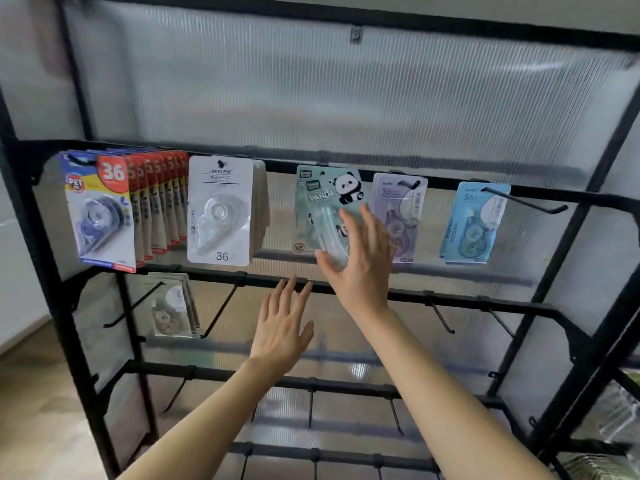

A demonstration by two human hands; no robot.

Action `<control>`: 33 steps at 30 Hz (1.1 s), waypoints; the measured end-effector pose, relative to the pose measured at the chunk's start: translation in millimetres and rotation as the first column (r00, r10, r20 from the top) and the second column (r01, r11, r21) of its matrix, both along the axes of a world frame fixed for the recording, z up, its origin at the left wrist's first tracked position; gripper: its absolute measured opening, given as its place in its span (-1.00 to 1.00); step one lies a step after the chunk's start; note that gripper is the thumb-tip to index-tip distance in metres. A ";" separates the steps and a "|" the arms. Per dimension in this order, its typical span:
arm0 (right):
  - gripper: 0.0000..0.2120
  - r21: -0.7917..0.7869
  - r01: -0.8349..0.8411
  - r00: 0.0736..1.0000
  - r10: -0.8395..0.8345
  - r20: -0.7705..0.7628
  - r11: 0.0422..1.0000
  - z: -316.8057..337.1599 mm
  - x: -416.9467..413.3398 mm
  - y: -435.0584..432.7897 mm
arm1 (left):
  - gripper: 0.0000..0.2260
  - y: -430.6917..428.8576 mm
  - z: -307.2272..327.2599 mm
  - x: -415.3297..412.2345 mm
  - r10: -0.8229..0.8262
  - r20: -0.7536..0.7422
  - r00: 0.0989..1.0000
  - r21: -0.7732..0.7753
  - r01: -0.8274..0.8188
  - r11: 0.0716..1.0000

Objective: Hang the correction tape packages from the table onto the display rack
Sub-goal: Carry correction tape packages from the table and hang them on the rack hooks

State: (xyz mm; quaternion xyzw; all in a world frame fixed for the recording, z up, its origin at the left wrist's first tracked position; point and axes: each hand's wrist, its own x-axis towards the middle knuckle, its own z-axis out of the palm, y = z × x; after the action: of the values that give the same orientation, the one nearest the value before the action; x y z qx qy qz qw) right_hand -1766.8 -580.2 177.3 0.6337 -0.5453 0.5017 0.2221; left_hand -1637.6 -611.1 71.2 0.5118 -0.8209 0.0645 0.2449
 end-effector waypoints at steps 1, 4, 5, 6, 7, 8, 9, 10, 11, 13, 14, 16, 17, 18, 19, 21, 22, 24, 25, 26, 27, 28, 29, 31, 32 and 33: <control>-0.42 0.005 0.000 1.000 0.000 -0.012 1.000 3.5 3.9 -2.7 | -0.43 -1.6 -0.6 -0.5 -0.007 0.003 1.000 0.004 0.007 1.000; -0.40 0.035 0.022 1.000 -0.022 -0.014 0.999 8.5 10.7 -8.9 | -0.46 -6.6 0.5 -3.3 -0.053 0.008 0.999 -0.017 0.054 0.998; -0.40 0.041 0.033 0.999 -0.032 -0.012 0.999 9.4 12.0 -10.5 | -0.46 -7.5 0.6 -4.3 -0.071 0.006 0.997 -0.028 0.071 0.997; -0.40 0.042 0.043 0.999 -0.043 -0.014 0.998 10.2 13.0 -12.0 | -0.47 -8.2 0.1 -4.8 -0.082 -0.002 0.997 -0.037 0.082 0.996; -0.40 0.041 0.054 0.998 -0.054 -0.020 0.998 10.8 13.9 -13.4 | -0.48 -8.6 -1.3 -4.5 -0.087 -0.012 0.996 -0.039 0.087 0.995; -0.40 0.038 0.065 0.998 -0.064 -0.027 0.997 11.0 14.6 -14.5 | -0.49 -9.1 -3.5 -3.5 -0.086 -0.024 0.996 -0.035 0.085 0.996; -0.40 0.035 0.075 0.997 -0.074 -0.031 0.997 10.8 15.1 -15.8 | -0.50 -9.4 -6.3 -2.1 -0.079 -0.036 0.996 -0.028 0.078 0.997; -0.40 0.032 0.085 0.996 -0.084 -0.032 0.996 9.9 15.2 -17.0 | -0.50 -9.7 -8.8 -0.9 -0.066 -0.050 0.997 -0.021 0.065 0.998; -0.40 0.035 0.093 0.995 -0.092 -0.030 0.995 8.2 14.9 -18.1 | -0.50 -9.9 -10.8 0.1 -0.054 -0.063 0.997 -0.015 0.053 0.998; -0.39 0.059 0.105 0.994 -0.104 -0.027 0.993 3.3 13.7 -20.9 | -0.51 -11.2 -12.6 -0.2 -0.046 -0.073 0.996 -0.017 0.045 0.999; -0.38 0.071 0.107 0.994 -0.106 -0.030 0.992 0.8 13.2 -23.0 | -0.51 -11.8 -13.1 -1.0 -0.047 -0.074 0.996 -0.021 0.046 0.999; -0.36 0.088 0.105 0.994 -0.103 -0.030 0.991 -0.8 13.0 -30.1 | -0.52 -12.6 -13.5 -2.5 -0.050 -0.087 0.995 -0.027 0.047 0.999; -0.35 0.101 0.107 0.994 -0.105 -0.027 0.989 0.2 13.4 -35.1 | -0.52 -12.8 -13.8 -2.6 -0.053 -0.096 0.994 -0.027 0.051 0.998; -0.33 0.121 0.113 0.994 -0.110 -0.027 0.986 1.6 13.6 -40.8 | -0.52 -13.3 -14.2 -2.7 -0.058 -0.100 0.993 -0.027 0.055 0.998; -0.31 0.149 0.123 0.992 -0.119 -0.033 0.981 2.9 13.4 -47.1 | -0.52 -13.6 -15.1 -2.6 -0.061 -0.101 0.993 -0.024 0.059 0.998; -0.27 0.206 0.147 0.988 -0.136 -0.069 0.967 3.3 10.9 -59.0 | -0.53 -14.2 -16.8 -2.3 -0.057 -0.109 0.992 -0.015 0.056 0.998; -0.26 0.228 0.155 0.986 -0.138 -0.089 0.961 2.7 9.0 -64.2 | -0.53 -14.5 -17.6 -2.3 -0.052 -0.109 0.993 -0.010 0.051 0.999; -0.25 0.255 0.157 0.985 -0.132 -0.113 0.954 0.5 5.3 -72.3 | -0.53 -15.2 -19.1 -1.8 -0.044 -0.098 0.994 -0.004 0.044 0.999; -0.25 0.263 0.154 0.985 -0.128 -0.115 0.952 0.2 3.9 -75.5 | -0.53 -15.7 -19.7 -1.7 -0.042 -0.096 0.995 -0.002 0.042 0.999; -0.25 0.274 0.149 0.986 -0.122 -0.114 0.950 0.8 3.0 -78.3 | -0.53 -16.1 -19.8 -1.7 -0.038 -0.098 0.994 0.000 0.039 0.999; -0.24 0.290 0.141 0.987 -0.113 -0.112 0.947 1.9 2.6 -80.4 | -0.53 -16.2 -19.8 -1.8 -0.036 -0.099 0.994 0.005 0.036 0.999; -0.23 0.307 0.130 0.989 -0.101 -0.108 0.943 3.1 2.4 -81.3 | -0.54 -16.4 -19.6 -2.0 -0.033 -0.097 0.995 0.011 0.034 0.999; -0.22 0.321 0.118 0.991 -0.088 -0.105 0.940 3.9 2.0 -81.2 | -0.54 -16.4 -19.5 -2.2 -0.027 -0.092 0.995 0.017 0.029 0.999; -0.19 0.338 0.095 0.992 -0.063 -0.107 0.936 2.7 0.9 -76.4 | -0.54 -16.1 -19.4 -2.4 -0.003 -0.081 0.997 0.030 0.006 1.000; -0.18 0.342 0.087 0.992 -0.052 -0.111 0.936 0.4 0.3 -71.4 | -0.53 -15.7 -19.1 -2.4 0.013 -0.079 0.997 0.037 -0.010 0.999; -0.18 0.343 0.079 0.993 -0.043 -0.112 0.936 -2.8 -0.5 -65.0 | -0.53 -15.0 -18.8 -2.6 0.028 -0.080 0.996 0.044 -0.024 0.999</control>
State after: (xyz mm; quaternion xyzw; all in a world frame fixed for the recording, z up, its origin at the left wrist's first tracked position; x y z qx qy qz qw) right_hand -1767.3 -645.2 174.4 0.6708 -0.6323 0.3573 0.1504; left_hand -1640.2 -626.1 52.4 0.5299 -0.8048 0.0292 0.2657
